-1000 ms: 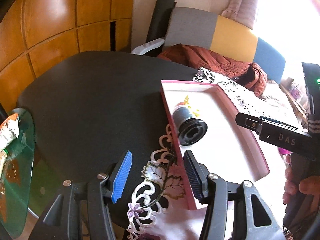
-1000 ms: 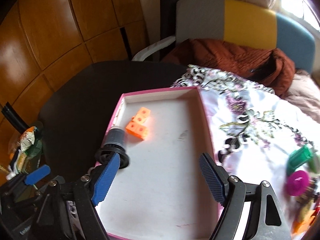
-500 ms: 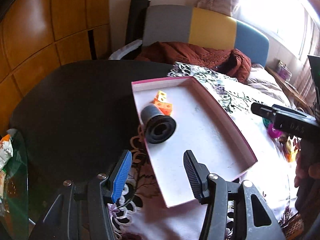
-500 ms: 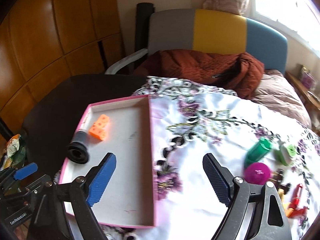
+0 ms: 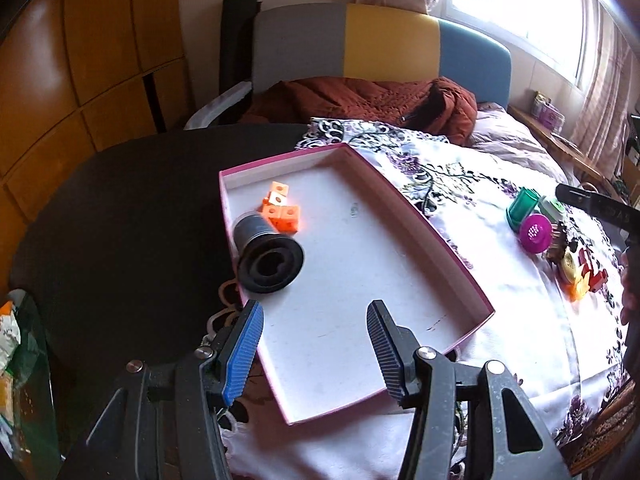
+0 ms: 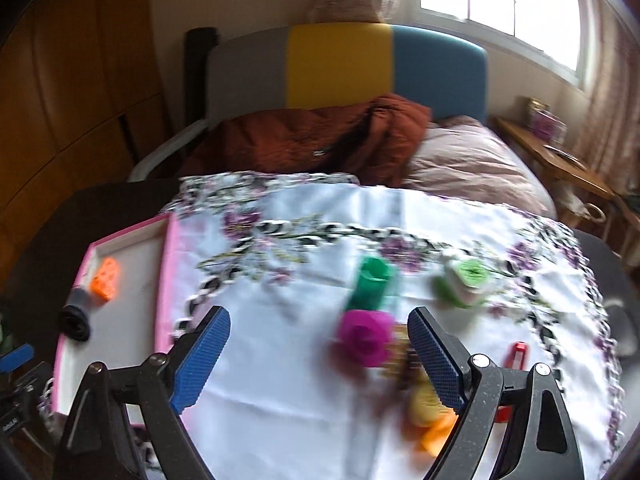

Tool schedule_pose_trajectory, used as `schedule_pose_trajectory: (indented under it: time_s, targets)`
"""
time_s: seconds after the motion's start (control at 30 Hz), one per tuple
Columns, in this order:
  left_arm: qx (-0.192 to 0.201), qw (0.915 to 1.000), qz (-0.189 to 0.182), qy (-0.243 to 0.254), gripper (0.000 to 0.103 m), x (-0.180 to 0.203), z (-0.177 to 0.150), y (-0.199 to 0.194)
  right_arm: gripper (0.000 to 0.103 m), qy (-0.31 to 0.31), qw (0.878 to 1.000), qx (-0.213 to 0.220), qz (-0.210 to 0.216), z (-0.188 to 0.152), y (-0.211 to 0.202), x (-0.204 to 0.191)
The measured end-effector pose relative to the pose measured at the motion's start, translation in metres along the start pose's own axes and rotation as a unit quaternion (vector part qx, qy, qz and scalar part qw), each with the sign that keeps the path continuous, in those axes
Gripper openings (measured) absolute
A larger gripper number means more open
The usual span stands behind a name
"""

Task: Organize rigid objects
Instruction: 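Withdraw both tools from the tray back toward the toys, then move the left tool to the green cup and close on it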

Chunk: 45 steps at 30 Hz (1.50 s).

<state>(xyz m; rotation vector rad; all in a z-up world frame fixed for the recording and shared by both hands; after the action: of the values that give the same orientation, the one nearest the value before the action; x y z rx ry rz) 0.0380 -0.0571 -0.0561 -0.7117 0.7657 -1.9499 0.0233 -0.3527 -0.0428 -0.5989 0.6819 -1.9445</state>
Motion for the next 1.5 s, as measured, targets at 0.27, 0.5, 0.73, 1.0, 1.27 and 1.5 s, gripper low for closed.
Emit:
schedule_pose_trajectory:
  time_s: [0.27, 0.5, 0.73, 1.0, 1.27, 1.5]
  targets:
    - [-0.006, 0.9995, -0.014, 0.028, 0.055, 0.027, 0.011, 0.011, 0.093, 0.052, 0.997, -0.002, -0.057, -0.002, 0.008, 0.075]
    - [-0.017, 0.9982, -0.025, 0.052, 0.055, 0.051, 0.016, 0.023, 0.094, 0.106, 0.990, -0.007, -0.089, -0.005, 0.017, 0.124]
    - [-0.031, 0.9963, -0.043, 0.068, 0.055, 0.074, 0.021, 0.038, 0.094, 0.178, 0.979, -0.015, -0.097, -0.011, 0.024, 0.157]
    - [-0.067, 0.9883, -0.107, 0.085, 0.055, 0.122, 0.026, 0.070, 0.094, 0.295, 0.949, -0.047, -0.101, -0.029, 0.033, 0.202]
    - [-0.099, 0.9751, -0.154, 0.125, 0.055, 0.180, 0.031, 0.103, 0.094, 0.326, 0.940, -0.067, -0.083, -0.035, 0.039, 0.210]
    - [-0.107, 0.9645, -0.202, 0.133, 0.055, 0.214, 0.038, 0.113, 0.094, 0.329, 0.939, -0.079, -0.070, -0.038, 0.043, 0.208]
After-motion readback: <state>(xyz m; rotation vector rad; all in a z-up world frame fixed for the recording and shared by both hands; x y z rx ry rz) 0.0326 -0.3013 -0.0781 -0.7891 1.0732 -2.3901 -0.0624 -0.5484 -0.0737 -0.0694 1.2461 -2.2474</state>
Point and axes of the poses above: each gripper's, at about its wrist camera, not at the fingertips, and y roughly the way its jaws point, x to its right, z to its top, the point moved 5 cm from there along y, roughly the way its jaws point, and after that the axes turned 13 degrees about -z, right-handed, at the moved point
